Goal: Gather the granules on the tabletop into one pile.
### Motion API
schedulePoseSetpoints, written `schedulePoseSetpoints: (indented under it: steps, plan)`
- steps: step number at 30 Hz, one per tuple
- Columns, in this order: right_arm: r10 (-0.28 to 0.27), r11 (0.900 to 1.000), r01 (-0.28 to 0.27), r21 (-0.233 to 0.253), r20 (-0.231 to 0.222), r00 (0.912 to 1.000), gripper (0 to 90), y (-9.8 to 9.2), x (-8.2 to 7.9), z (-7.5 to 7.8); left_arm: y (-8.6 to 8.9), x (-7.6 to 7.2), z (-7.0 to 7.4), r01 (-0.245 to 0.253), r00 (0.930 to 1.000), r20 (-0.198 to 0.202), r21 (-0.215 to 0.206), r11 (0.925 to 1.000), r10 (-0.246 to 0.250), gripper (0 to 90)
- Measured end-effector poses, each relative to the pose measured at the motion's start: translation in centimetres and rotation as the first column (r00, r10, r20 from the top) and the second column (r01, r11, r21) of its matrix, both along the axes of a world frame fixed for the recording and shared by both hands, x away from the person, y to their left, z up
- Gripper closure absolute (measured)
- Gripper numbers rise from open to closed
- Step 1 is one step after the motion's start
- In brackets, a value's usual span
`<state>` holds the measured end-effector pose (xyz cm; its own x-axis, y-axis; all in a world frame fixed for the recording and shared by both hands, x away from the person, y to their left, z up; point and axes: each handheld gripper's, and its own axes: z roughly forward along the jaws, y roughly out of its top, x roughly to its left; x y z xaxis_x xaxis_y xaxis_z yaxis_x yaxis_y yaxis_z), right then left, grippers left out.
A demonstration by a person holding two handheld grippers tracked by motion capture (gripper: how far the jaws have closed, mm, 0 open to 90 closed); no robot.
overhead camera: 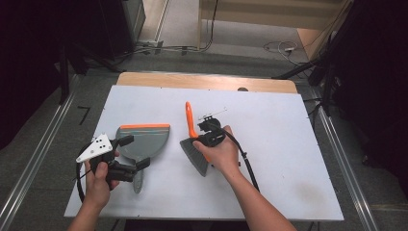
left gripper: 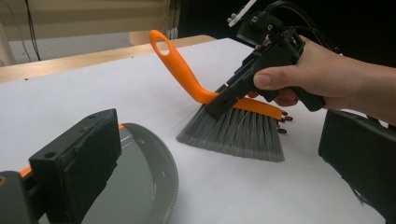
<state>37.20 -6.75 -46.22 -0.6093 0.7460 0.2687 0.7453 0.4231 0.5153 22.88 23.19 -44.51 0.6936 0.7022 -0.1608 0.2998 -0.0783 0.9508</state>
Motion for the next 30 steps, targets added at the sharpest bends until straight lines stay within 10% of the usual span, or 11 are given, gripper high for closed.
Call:
schedulePoseSetpoints:
  steps: [30]
  plan:
    - [-0.17,0.985,0.171,-0.029,0.024,0.9851,67.5,-7.0,1.5,0.0,-0.1,0.0,0.0,0.001,1.0,-0.002,0.007,1.0,-0.001,0.0]
